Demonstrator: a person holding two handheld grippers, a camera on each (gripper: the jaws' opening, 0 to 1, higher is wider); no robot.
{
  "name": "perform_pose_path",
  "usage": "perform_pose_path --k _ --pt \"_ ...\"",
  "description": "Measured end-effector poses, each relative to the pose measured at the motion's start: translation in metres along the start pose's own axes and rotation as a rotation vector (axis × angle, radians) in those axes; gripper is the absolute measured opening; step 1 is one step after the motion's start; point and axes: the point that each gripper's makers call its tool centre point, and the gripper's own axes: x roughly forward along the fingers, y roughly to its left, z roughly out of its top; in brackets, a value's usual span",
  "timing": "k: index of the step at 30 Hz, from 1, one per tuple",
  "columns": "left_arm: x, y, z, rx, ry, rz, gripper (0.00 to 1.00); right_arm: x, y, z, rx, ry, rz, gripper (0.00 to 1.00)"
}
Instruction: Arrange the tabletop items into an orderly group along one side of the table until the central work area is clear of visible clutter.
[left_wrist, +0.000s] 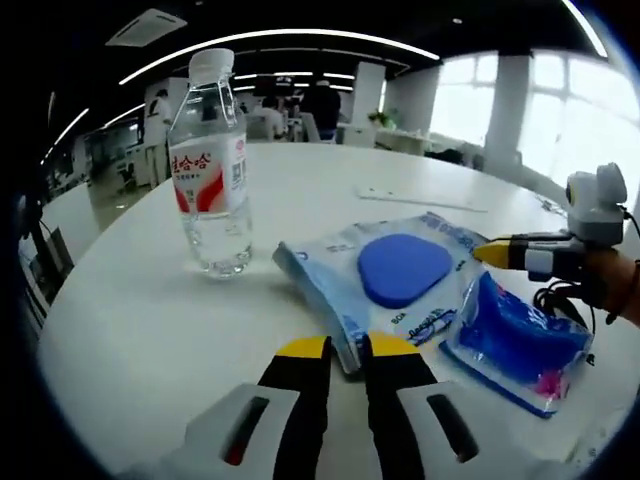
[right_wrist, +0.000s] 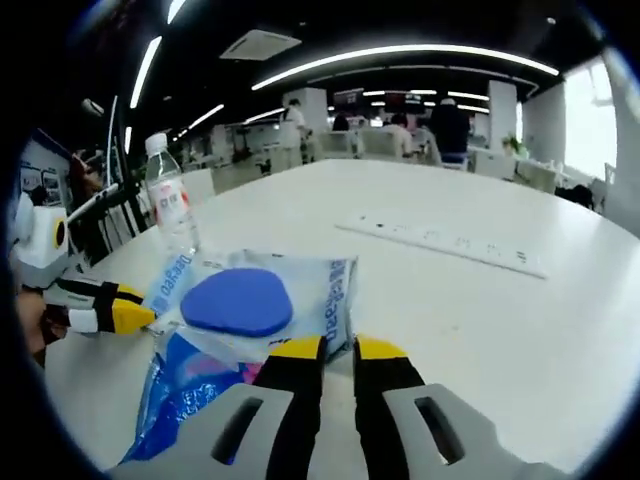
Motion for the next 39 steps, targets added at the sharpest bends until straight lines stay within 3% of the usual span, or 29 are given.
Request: perform_pose_path --k 4,20,39 --pt "0.001 -0.001 0.005 0.031 -0.018 0.000 0.02 0.000 0.007 0.001 0.013 -0.005 0.019 0.01" --pt "0.004 0.008 0.028 0.062 -0.061 -0.007 0.00 -0.009 0.011 0.012 0.013 -0.034 0.026 0.00" --pt "0.022 -0.022 0.065 0.116 -0.105 -0.083 0.00 -0.046 -0.017 0.024 0.101 -0.081 -0.053 0.00"
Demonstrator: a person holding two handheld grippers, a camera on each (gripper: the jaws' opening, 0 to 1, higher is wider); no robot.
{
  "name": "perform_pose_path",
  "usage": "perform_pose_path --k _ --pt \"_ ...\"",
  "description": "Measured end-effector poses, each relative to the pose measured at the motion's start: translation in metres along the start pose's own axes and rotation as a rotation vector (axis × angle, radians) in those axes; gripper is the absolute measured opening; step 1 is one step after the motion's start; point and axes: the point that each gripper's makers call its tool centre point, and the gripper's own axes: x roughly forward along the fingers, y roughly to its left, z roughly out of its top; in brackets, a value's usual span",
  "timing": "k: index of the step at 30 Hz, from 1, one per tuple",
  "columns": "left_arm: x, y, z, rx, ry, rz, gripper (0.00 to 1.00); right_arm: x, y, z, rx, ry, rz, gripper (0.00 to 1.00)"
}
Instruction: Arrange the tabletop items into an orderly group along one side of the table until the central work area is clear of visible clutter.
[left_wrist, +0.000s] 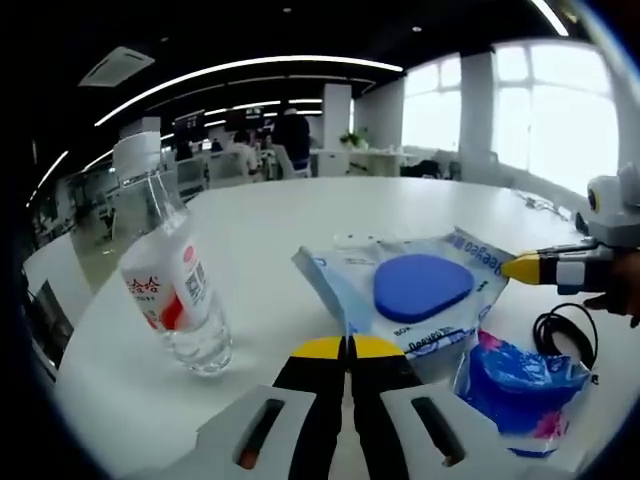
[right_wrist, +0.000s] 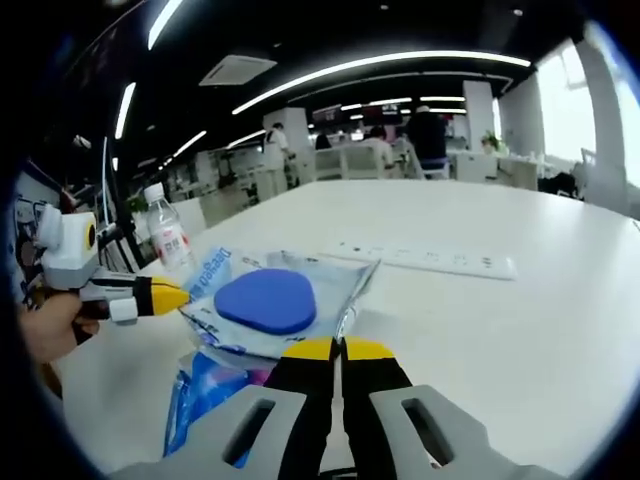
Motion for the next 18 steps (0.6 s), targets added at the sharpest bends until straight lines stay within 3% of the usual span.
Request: perform_pose_path --k 18 --pt "0.023 -0.036 0.012 0.046 -0.001 -0.092 0.00 -0.024 -0.034 0.004 0.040 -0.035 -0.073 0.00"
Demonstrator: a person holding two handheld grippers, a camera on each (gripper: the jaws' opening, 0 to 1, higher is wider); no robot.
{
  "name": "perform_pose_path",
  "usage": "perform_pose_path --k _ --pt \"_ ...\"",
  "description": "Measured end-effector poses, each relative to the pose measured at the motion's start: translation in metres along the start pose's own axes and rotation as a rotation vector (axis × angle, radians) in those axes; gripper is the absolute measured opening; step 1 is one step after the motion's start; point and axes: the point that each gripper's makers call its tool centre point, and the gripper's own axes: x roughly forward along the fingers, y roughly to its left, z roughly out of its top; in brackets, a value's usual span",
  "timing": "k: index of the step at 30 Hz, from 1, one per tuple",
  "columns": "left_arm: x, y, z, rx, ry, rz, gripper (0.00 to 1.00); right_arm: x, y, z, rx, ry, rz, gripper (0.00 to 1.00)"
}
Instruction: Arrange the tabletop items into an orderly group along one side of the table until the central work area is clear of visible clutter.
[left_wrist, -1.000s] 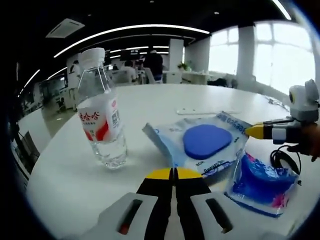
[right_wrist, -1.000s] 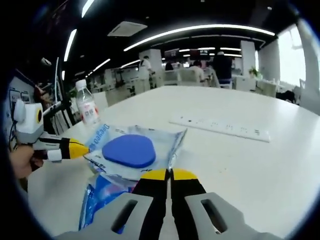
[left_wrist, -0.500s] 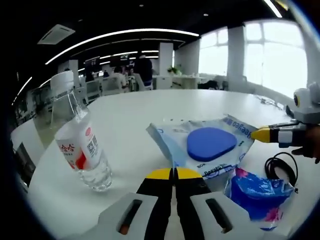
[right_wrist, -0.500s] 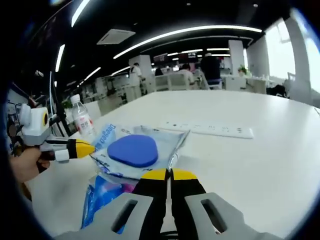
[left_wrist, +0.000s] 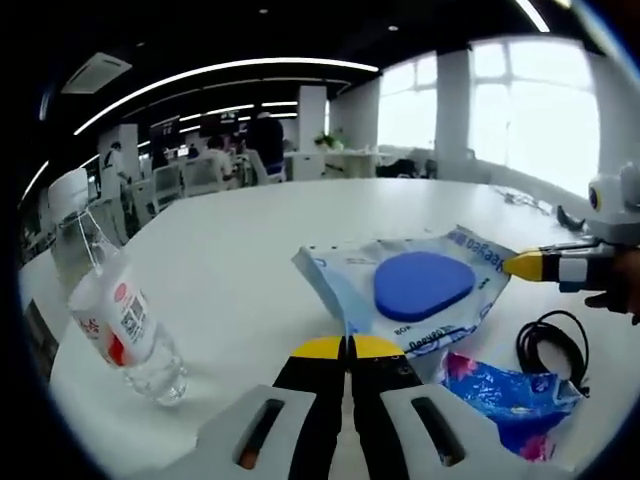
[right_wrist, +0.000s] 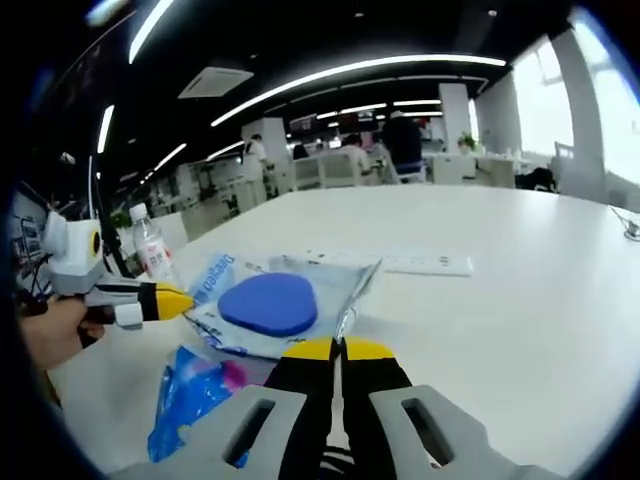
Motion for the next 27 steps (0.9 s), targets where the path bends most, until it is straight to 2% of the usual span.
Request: perform_pose_path --k 5,15,22,27 --pt "0.008 -0.003 -0.006 -0.010 0.016 -0.008 0.00 0.000 -0.005 -0.003 0.004 0.005 -0.012 0.00" --pt "0.022 -0.002 -0.020 -0.029 0.049 -0.027 0.00 0.007 -0.010 -0.022 0.036 0.023 -0.025 0.00" --pt "0.017 -0.005 -0.032 -0.041 0.075 -0.029 0.00 0.002 -0.007 -0.041 0.060 0.058 -0.022 0.00" --pt "0.014 -0.008 -0.034 -0.044 0.075 -0.030 0.00 -0.002 -0.007 -0.043 0.064 0.064 -0.021 0.00"
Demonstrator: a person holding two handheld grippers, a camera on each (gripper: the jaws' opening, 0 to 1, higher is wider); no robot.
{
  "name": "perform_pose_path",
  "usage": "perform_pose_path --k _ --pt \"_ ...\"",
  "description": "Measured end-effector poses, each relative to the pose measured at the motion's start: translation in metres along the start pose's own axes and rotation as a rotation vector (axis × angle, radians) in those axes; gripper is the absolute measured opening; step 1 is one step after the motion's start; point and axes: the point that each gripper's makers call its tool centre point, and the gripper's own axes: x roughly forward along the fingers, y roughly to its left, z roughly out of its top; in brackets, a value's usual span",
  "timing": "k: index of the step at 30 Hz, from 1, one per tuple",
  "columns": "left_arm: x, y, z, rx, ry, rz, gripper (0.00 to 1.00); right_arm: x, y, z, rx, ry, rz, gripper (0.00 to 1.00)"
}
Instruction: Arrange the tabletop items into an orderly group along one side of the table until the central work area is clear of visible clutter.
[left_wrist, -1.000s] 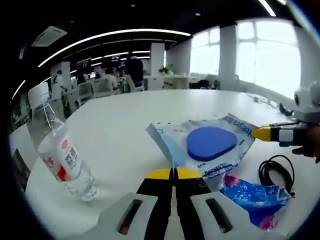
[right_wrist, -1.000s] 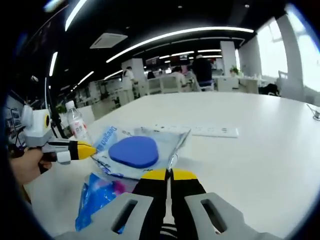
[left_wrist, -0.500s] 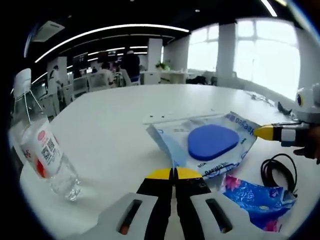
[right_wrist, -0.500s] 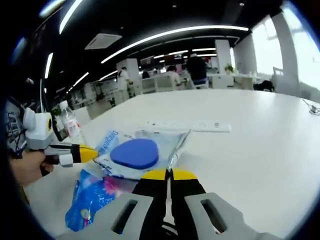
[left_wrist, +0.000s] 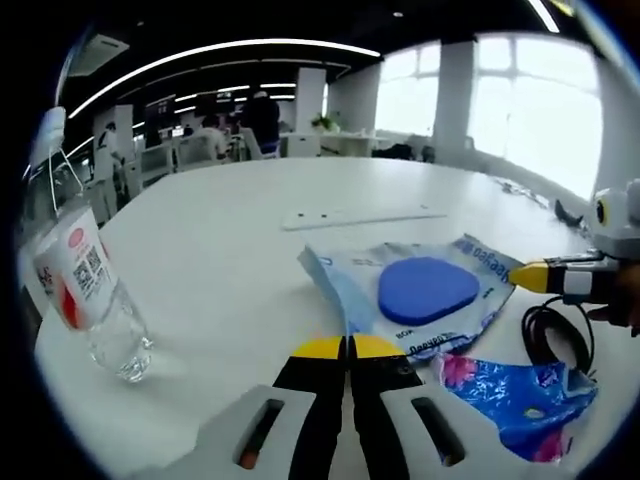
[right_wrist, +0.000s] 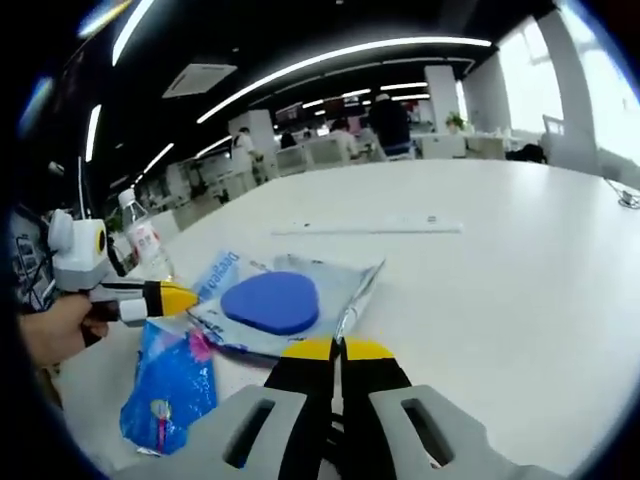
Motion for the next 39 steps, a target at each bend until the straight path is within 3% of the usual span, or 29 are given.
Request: perform_pose_path --k 28,32,34,37,39 --pt "-0.002 0.009 -0.007 -0.038 0.025 0.034 0.06 0.000 0.002 -0.014 0.010 0.053 -0.005 0.01" --pt "-0.003 0.012 -0.006 -0.023 0.023 0.048 0.16 0.000 0.000 -0.012 0.039 0.048 -0.014 0.04" --pt "-0.004 0.009 0.002 -0.016 -0.016 0.012 0.20 -0.002 -0.001 -0.013 0.062 0.058 -0.022 0.09" --pt "-0.010 0.013 0.009 0.049 -0.023 0.028 0.25 -0.004 -0.001 -0.010 0.073 0.045 -0.022 0.17" --pt "-0.013 0.014 0.015 0.042 -0.040 0.016 0.28 -0.008 -0.001 -0.006 0.066 0.035 -0.027 0.20"
